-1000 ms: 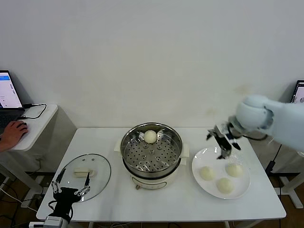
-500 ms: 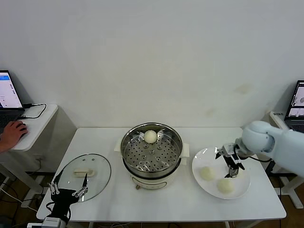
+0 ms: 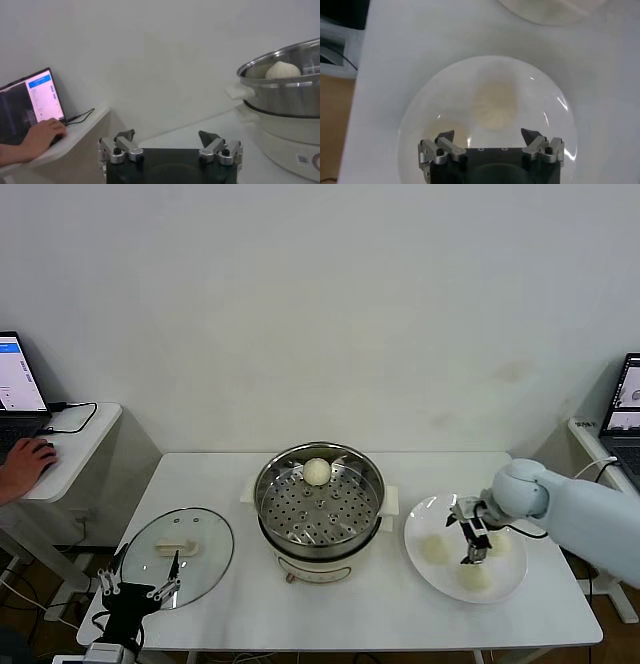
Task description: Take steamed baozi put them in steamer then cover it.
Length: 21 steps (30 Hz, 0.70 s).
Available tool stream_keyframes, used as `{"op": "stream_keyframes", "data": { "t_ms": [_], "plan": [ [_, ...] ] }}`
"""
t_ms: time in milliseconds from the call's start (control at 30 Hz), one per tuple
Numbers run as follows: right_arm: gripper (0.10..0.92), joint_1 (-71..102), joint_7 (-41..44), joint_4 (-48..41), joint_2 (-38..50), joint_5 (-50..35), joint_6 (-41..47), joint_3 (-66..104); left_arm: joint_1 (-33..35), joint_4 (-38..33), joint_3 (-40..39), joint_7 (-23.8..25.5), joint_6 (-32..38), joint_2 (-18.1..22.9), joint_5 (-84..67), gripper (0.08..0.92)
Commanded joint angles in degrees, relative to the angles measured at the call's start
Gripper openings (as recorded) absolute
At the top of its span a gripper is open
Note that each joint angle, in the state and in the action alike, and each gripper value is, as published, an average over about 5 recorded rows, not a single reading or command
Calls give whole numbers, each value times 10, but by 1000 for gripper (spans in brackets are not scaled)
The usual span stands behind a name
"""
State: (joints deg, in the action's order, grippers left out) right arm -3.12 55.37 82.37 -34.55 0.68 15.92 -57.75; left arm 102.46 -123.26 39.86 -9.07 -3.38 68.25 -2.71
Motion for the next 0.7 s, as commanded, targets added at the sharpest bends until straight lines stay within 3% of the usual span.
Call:
{"op": "stream_keyframes", "data": {
  "t_ms": [33, 267, 700],
  "plan": [
    [823, 43, -6, -45, -47, 10, 1, 35, 0, 3, 2, 0, 1, 0, 0, 823],
    [813, 47, -7, -49, -53, 16, 6, 34, -3, 5, 1, 0, 1, 2, 0, 823],
    [624, 47, -5, -51, -54, 22, 12, 38, -2, 2, -1, 0, 1, 5, 1, 823]
  ]
}}
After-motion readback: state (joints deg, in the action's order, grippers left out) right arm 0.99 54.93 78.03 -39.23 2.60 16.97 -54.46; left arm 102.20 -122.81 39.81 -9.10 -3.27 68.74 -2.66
